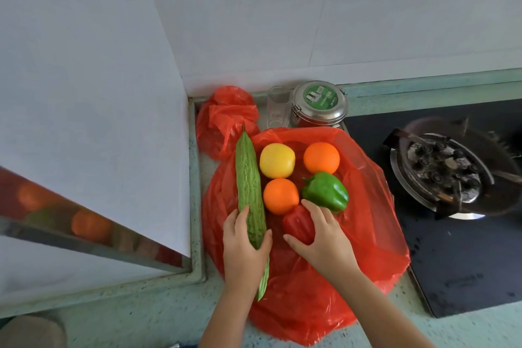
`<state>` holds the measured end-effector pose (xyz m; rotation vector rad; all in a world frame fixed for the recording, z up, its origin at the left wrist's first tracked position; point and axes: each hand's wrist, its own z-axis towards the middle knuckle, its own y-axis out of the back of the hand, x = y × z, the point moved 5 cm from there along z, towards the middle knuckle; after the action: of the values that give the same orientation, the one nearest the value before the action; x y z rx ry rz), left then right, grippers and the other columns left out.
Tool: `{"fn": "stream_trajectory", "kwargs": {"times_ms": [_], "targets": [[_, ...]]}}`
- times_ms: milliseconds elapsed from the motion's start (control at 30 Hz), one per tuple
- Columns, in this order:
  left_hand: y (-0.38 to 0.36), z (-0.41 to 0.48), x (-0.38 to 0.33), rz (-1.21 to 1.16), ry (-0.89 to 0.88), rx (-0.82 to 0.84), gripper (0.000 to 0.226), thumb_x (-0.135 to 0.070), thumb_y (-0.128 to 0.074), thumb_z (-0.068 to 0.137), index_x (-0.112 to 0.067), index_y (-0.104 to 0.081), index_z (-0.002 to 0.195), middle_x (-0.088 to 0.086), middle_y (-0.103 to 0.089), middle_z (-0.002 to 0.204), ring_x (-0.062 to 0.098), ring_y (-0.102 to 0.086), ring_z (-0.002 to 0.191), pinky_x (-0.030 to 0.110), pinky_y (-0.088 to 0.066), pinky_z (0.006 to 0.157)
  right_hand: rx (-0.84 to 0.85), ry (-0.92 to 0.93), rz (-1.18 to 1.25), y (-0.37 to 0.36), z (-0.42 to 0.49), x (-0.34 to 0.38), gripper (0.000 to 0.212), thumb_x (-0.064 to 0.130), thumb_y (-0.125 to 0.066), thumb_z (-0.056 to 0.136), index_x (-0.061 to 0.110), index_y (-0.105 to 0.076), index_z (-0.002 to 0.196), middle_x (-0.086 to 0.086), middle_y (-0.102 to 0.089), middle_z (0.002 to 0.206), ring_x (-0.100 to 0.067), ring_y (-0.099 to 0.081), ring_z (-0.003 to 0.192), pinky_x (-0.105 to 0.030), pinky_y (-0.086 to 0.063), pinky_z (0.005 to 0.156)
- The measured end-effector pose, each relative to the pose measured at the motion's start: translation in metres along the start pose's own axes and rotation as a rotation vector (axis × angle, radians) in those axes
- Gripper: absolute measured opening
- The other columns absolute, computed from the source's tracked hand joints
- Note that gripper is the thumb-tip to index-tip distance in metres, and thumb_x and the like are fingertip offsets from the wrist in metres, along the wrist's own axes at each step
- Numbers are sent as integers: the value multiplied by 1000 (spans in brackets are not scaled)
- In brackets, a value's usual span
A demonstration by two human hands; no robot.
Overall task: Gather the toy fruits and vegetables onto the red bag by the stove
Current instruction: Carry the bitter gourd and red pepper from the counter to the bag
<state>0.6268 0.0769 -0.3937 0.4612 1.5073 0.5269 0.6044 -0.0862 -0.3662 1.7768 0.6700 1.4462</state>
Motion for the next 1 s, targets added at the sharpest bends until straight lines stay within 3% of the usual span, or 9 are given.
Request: {"fn": "stream_trajectory", "kwargs": {"times_ms": [267,433,633,833,1000], "targets": [[3,1,-5,44,-114,-49,57,-16,-73,76,-7,-50,128,18,-45,133,29,-41,126,34,-36,98,-17,-19,-53,1,0,0,81,58,-65,71,24,-33,137,3,-45,130,-18,-44,119,-32,-46,86],[5,-2,-9,82,-183,-71,55,-15,-72,77,-6,-51,127,19,-47,131,24,-40,124,33,-32,100,-30,-16,-55,4,-4,1,80,59,-63,72,23,-33,137,3,-44,132,-18,-43,121,-32,-45,87],[12,-11,-27,130,-319,-111,45,-24,-61,83,-5,-52,123,19,-51,126,30,-47,119,43,-46,95,-84,3,-85,21,-14,2,74,59,-58,76,23,-33,137,5,-42,134,-17,-40,123,-30,-44,85],[9,-28,-60,197,-493,-115,41,-27,-50,85,-4,-55,119,17,-57,120,34,-50,117,48,-48,91,-241,72,-144,47,-38,-5,53,46,-60,81,14,-53,123,-4,-57,121,-25,-52,113,-38,-49,82],[-2,-52,-89,221,-610,-74,40,-27,-50,85,-4,-60,115,15,-60,117,34,-51,116,48,-47,92,-361,68,-175,72,-71,-17,47,44,-45,82,12,-60,114,-6,-63,114,-27,-58,106,-42,-52,83]]}}
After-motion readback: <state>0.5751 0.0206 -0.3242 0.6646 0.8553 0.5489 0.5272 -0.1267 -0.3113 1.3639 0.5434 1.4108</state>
